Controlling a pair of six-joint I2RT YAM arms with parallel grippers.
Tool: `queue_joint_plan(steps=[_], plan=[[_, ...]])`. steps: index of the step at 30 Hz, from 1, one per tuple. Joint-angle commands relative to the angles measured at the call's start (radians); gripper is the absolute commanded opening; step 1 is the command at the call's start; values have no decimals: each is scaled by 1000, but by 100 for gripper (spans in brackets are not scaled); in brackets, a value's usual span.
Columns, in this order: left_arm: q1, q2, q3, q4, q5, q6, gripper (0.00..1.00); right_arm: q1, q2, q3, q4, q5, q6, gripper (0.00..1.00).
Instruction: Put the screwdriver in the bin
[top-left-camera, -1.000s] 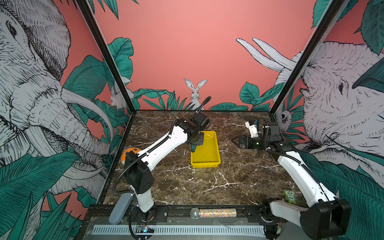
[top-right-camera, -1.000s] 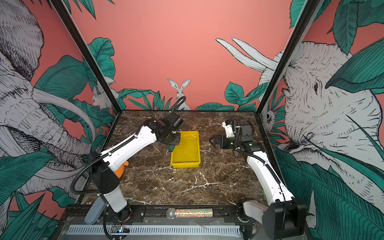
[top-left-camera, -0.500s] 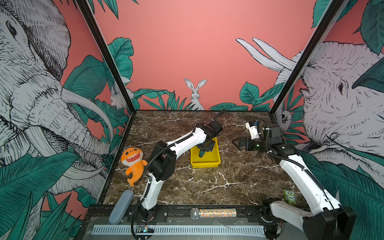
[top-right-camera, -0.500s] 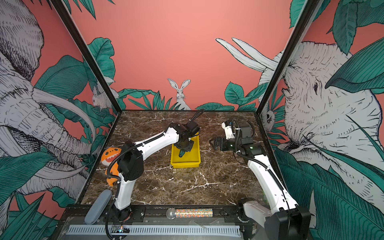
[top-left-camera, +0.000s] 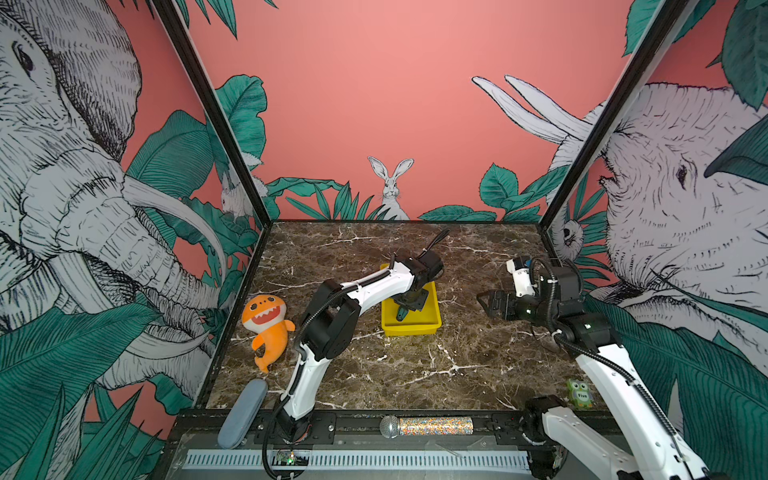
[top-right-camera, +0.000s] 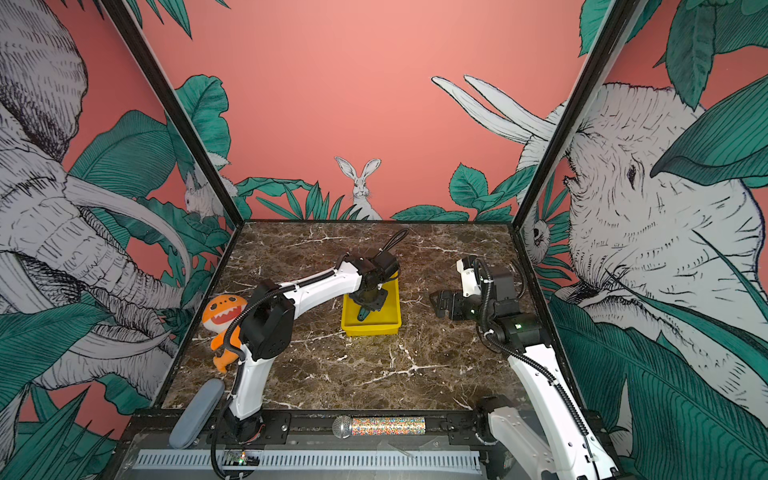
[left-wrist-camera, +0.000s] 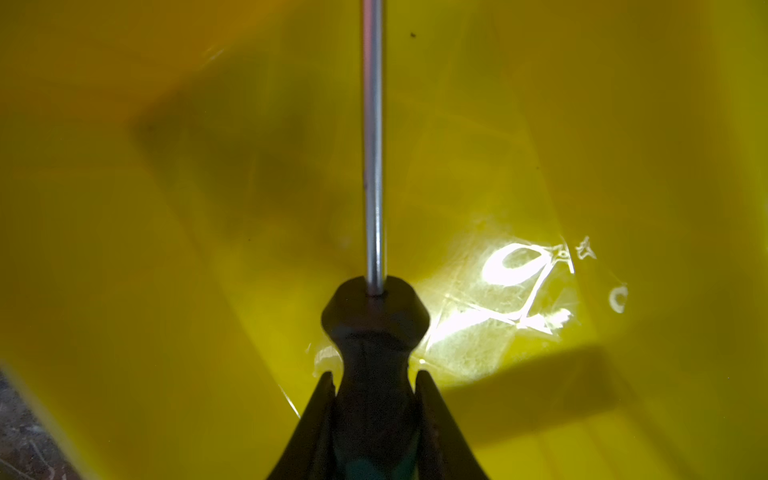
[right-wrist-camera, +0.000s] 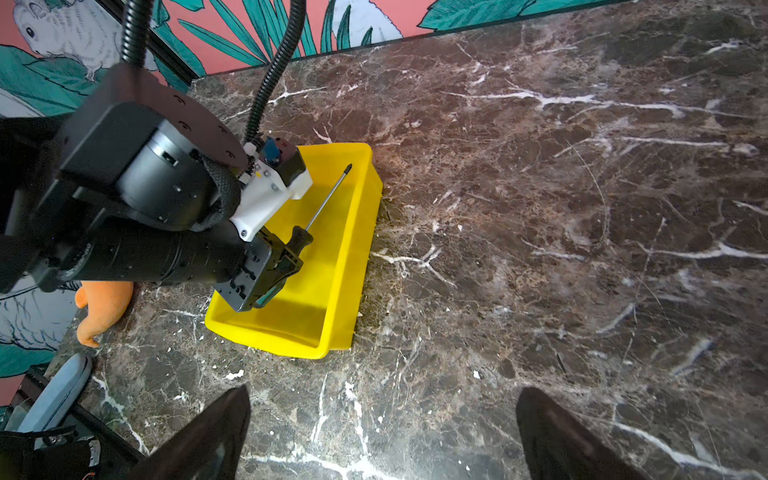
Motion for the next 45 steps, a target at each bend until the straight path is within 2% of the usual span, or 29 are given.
queue_joint_plan(steps=[1,7,13,23,33,41,45], plan=[[-1,1,-25,45,14,-3,2,7,-45,-4,-57,49,27,99],[-1,1,-46,83,32,-13,16,7,-131,-67,-70,85,97,99],[-2,1,-33,105,40,-9,28,8,-151,-103,-94,91,115,99],[3,-24,-18,85,39,-13,70,8,-137,-100,-100,110,105,99],[21,-180,62,34,16,14,99,7,-117,-95,-76,110,115,99],[85,-370,33,94,12,95,99,7,-81,-73,-77,130,86,99],[130,-481,-52,180,27,144,100,7,-53,-52,-64,150,70,99]])
